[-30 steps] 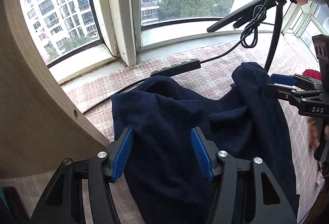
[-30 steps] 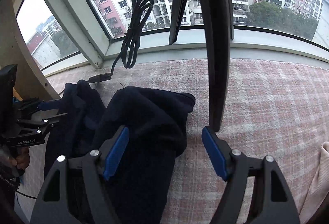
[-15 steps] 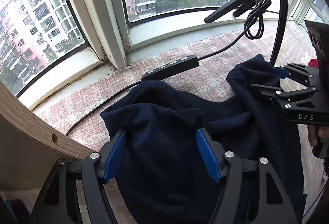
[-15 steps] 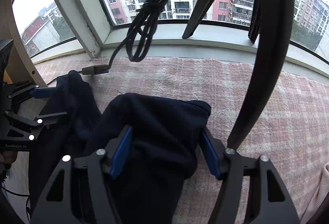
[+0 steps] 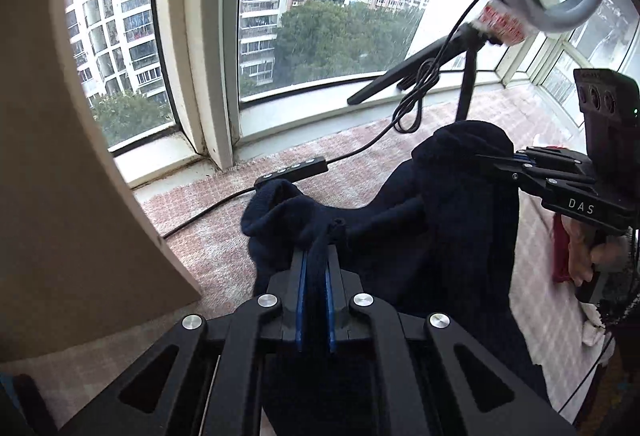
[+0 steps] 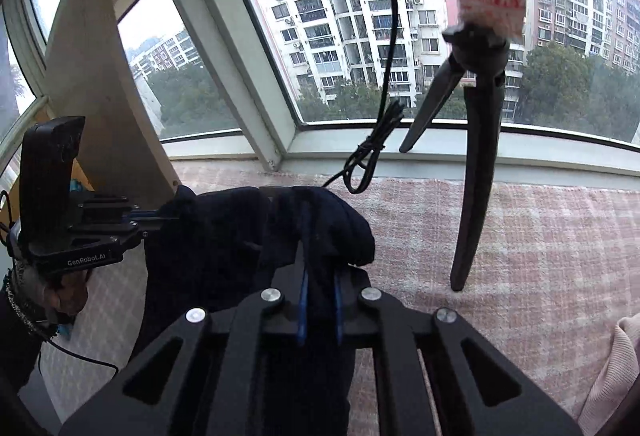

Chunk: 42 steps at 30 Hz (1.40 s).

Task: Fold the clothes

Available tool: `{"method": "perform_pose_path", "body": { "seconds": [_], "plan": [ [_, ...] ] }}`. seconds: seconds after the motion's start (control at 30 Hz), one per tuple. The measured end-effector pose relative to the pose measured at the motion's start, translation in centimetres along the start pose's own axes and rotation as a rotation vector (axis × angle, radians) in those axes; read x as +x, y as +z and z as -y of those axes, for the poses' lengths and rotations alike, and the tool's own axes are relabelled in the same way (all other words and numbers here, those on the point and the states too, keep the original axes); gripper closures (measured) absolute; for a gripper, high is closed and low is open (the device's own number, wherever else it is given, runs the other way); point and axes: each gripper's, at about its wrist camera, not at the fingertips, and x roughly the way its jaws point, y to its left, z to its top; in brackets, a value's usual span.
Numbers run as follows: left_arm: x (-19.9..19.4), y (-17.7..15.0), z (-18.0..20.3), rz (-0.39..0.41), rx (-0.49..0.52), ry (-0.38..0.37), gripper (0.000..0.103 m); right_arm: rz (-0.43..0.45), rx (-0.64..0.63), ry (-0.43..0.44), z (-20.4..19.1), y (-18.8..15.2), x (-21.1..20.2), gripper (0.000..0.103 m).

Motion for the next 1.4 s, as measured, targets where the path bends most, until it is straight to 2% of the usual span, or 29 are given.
{"method": "perform_pose_path", "body": {
  "seconds": [0.17, 0.27, 0.37, 0.4, 0.47, 0.53, 0.57, 0.6, 0.63, 0.67, 0.7, 0.8, 0.87, 0.9, 0.97, 1.07, 1.13, 1.2, 1.27, 1.33, 1.37, 1.4],
  "plan": [
    [-6.7, -1.9, 2.2, 0.051, 0.025, -0.022, 0.096, 0.068, -0.055, 0.011, -3.5, -1.4, -7.3, 0.094],
    [-10.3, -4.7, 3.3, 0.081, 0.028, -0.032, 0.097, 0.109, -0.119, 0.026, -6.9, -3.8, -10.9, 0.094],
    [-13.9, -9.2, 6.1, 0.1, 0.093, 0.005, 0.097, 0.123, -0.192, 0.023, -10.7, -7.8, -14.2, 0.095],
    [-14.2, -10.9, 6.7, 0.089, 0.102, 0.018, 0.096, 0.103, -0.2, 0.013, -11.3, -9.9, -14.7, 0.095],
    [-14.7, -15.1, 7.4, 0.065, 0.073, -0.016, 0.094, 0.065, -0.215, -0.006, -12.7, -14.1, -15.5, 0.095],
    [-15.0, -20.3, 7.8, 0.024, 0.033, -0.048, 0.076, 0.019, -0.226, -0.023, -13.9, -18.3, -16.3, 0.09],
    [-15.0, -23.0, 7.9, -0.029, 0.013, -0.055, 0.065, -0.064, -0.191, -0.02, -13.6, -20.8, -16.1, 0.086],
    [-15.1, -25.7, 8.0, -0.088, -0.009, -0.065, 0.066, -0.157, -0.166, -0.028, -13.4, -23.1, -16.1, 0.08],
    [-15.3, -27.9, 8.0, -0.147, -0.025, -0.07, 0.066, -0.243, -0.144, -0.038, -13.1, -25.4, -16.2, 0.08],
    [-15.7, -29.6, 8.1, -0.191, -0.03, -0.058, 0.066, -0.281, -0.146, -0.06, -12.9, -27.1, -16.9, 0.08],
    [-16.2, -30.6, 8.2, -0.215, -0.03, -0.03, 0.066, -0.272, -0.127, -0.079, -12.7, -28.2, -18.2, 0.08],
    [-17.0, -30.2, 8.8, -0.175, 0.025, 0.015, 0.064, -0.195, 0.011, -0.035, -11.2, -28.1, -21.2, 0.073],
    [-16.9, -28.7, 10.0, -0.118, 0.106, 0.038, 0.061, -0.144, -0.004, -0.022, -11.5, -27.3, -21.8, 0.067],
    [-16.5, -27.8, 10.7, -0.084, 0.159, 0.045, 0.053, -0.143, -0.021, -0.032, -11.8, -27.1, -21.4, 0.061],
    [-14.6, -26.0, 12.0, -0.044, 0.266, 0.083, 0.05, -0.16, -0.047, -0.042, -12.3, -26.9, -20.2, 0.059],
    [-11.4, -24.2, 13.1, -0.071, 0.379, 0.121, 0.05, -0.255, -0.032, 0.003, -12.9, -27.3, -18.7, 0.059],
    [-9.8, -23.7, 13.4, -0.127, 0.433, 0.152, 0.051, -0.267, 0.021, 0.071, -12.8, -27.2, -20.3, 0.059],
    [-10.8, -23.5, 12.9, -0.188, 0.433, 0.097, 0.056, -0.203, 0.106, 0.203, -11.9, -26.4, -24.4, 0.06],
    [-13.8, -23.6, 12.0, -0.169, 0.412, 0.037, 0.055, -0.127, 0.139, 0.25, -10.9, -25.5, -28.9, 0.059],
    [-16.6, -23.7, 11.0, -0.137, 0.387, 0.038, 0.051, -0.07, 0.095, 0.126, -10.4, -25.6, -30.9, 0.057],
    [-17.4, -23.8, 10.8, -0.113, 0.386, 0.054, 0.044, -0.047, 0.073, 0.069, -10.2, -25.6, -31.7, 0.056],
    [-17.5, -23.8, 10.8, -0.095, 0.392, 0.067, 0.039, -0.058, 0.057, 0.044, -10.4, -26.0, -30.6, 0.056]
  ]
}}
